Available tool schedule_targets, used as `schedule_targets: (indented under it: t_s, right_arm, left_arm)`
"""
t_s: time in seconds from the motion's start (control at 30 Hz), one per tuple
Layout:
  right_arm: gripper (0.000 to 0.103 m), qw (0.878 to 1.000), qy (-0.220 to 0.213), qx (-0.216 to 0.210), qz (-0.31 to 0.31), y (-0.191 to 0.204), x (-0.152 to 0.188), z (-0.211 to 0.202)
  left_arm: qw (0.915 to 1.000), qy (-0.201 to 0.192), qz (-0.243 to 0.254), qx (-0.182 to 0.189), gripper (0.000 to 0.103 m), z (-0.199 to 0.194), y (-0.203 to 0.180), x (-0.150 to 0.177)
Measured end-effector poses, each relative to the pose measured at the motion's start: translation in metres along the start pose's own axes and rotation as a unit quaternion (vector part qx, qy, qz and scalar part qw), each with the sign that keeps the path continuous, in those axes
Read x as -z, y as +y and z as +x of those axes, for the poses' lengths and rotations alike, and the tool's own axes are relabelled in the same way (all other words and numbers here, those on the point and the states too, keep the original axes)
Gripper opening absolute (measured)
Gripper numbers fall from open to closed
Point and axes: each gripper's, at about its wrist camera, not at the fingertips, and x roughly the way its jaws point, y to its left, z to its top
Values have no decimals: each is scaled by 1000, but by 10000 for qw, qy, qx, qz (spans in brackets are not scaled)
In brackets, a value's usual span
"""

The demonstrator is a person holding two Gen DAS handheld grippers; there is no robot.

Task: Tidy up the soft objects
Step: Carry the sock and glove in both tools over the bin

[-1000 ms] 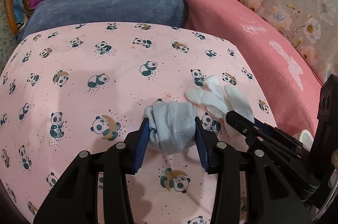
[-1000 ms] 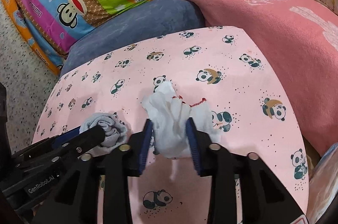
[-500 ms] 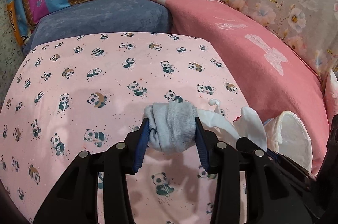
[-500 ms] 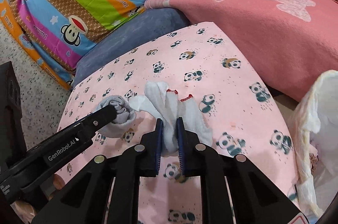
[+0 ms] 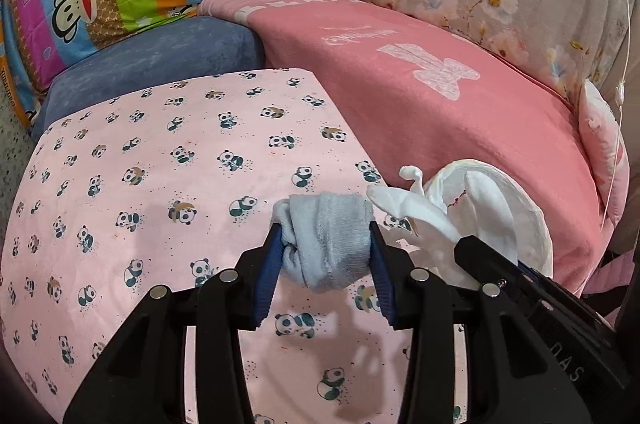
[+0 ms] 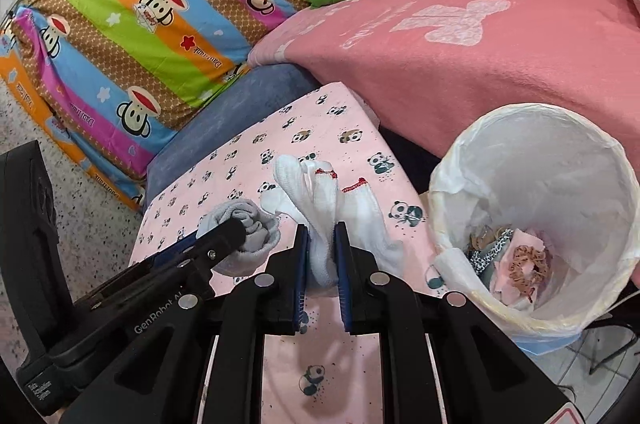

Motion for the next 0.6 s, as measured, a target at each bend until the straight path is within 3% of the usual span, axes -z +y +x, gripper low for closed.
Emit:
schedule_targets:
  t_s: [0.6]
  right_arm:
    - [14,9975,-491,183,465,-68,-3,-77]
  left_arm:
    - [9980,10,616,138,40,-11,-75,11]
